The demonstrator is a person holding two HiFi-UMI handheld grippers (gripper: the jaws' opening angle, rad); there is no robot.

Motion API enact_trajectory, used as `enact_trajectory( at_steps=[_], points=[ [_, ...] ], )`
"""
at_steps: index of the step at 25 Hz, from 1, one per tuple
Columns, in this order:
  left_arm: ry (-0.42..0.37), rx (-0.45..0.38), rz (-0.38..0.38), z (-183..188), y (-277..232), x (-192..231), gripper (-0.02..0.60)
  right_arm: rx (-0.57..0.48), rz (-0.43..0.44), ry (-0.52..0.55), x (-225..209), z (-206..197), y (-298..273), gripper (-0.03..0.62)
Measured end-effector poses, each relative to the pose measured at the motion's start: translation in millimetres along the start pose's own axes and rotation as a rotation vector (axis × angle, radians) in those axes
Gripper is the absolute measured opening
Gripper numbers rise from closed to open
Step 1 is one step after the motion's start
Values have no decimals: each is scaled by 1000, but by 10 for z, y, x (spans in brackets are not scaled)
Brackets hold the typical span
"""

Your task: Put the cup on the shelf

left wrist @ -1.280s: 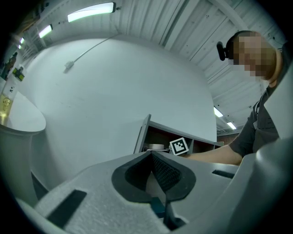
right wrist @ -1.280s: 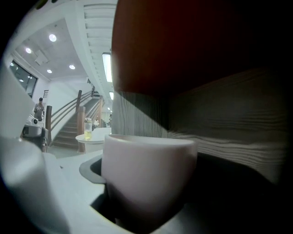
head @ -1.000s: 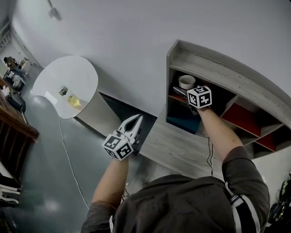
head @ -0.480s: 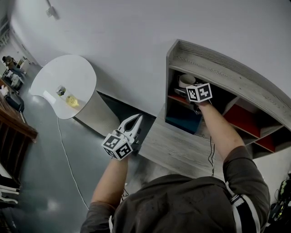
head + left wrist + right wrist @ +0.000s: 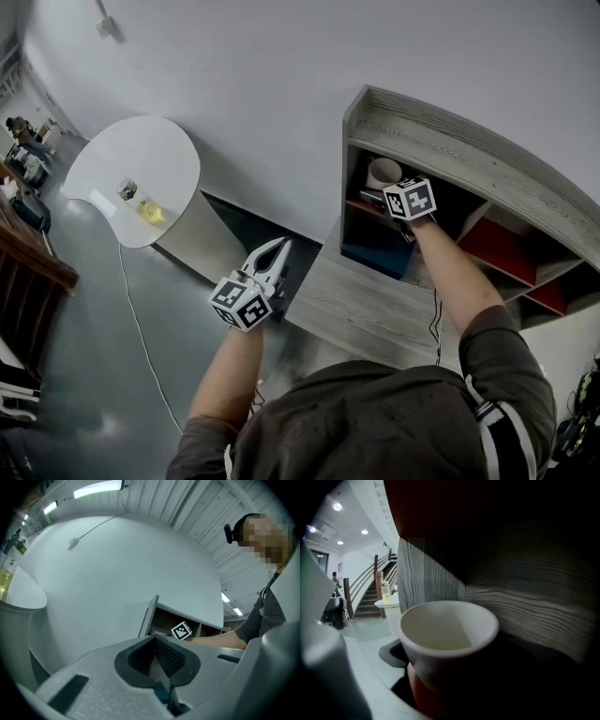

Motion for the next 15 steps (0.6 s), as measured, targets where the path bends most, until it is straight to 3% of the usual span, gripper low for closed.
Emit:
enact_trajectory(
  at_steps=[15],
  points=[
    [5,-29,20,60,223,-95,5,-150,-3,-46,219,61,805,502]
  ],
)
Point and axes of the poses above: the fingertips, and each gripper's own axes: y backward along the fingers, x to its left, z out of its top, the point moved 3 cm from there along y, backward along the fingers, and after that the axes turned 7 degrees about -y, right-handed, at the moved point
